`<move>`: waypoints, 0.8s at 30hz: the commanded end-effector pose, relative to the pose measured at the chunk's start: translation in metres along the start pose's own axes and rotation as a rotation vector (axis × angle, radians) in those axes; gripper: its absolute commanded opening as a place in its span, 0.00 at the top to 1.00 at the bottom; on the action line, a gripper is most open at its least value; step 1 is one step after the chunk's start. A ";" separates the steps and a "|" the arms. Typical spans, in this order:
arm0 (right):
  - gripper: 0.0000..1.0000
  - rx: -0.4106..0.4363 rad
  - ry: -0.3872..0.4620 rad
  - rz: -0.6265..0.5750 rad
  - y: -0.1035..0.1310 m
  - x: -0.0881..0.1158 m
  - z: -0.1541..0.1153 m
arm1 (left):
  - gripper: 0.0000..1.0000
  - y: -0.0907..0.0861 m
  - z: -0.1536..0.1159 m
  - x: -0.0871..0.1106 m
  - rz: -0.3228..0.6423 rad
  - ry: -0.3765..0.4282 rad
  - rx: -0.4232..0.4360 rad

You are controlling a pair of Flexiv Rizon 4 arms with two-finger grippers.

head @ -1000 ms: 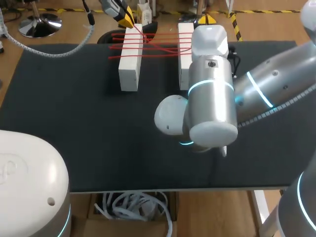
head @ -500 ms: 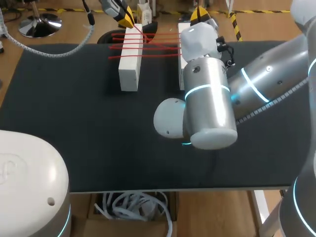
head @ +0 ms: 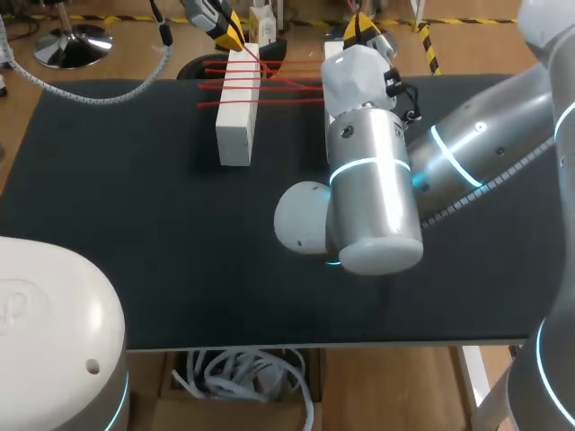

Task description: Grab the tape and strap the tape.

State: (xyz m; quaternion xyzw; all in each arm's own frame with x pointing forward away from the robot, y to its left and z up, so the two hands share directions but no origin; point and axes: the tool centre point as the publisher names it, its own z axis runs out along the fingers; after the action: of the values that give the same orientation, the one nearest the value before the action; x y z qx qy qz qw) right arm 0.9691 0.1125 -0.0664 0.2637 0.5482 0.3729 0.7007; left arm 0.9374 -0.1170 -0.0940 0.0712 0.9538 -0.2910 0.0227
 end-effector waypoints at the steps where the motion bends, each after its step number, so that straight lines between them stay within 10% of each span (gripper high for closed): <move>1: 1.00 0.004 0.001 -0.001 0.002 -0.001 0.000 | 1.00 -0.001 -0.001 0.000 -0.002 0.002 -0.005; 24: 1.00 0.052 0.015 -0.038 -0.004 0.001 0.007 | 1.00 -0.001 -0.001 0.000 -0.002 0.002 -0.005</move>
State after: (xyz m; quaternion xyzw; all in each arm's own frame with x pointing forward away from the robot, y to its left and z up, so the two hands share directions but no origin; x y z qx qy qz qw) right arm 0.9731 0.1104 -0.0740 0.2635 0.5610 0.3542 0.7003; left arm 0.9374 -0.1170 -0.0939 0.0712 0.9538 -0.2910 0.0228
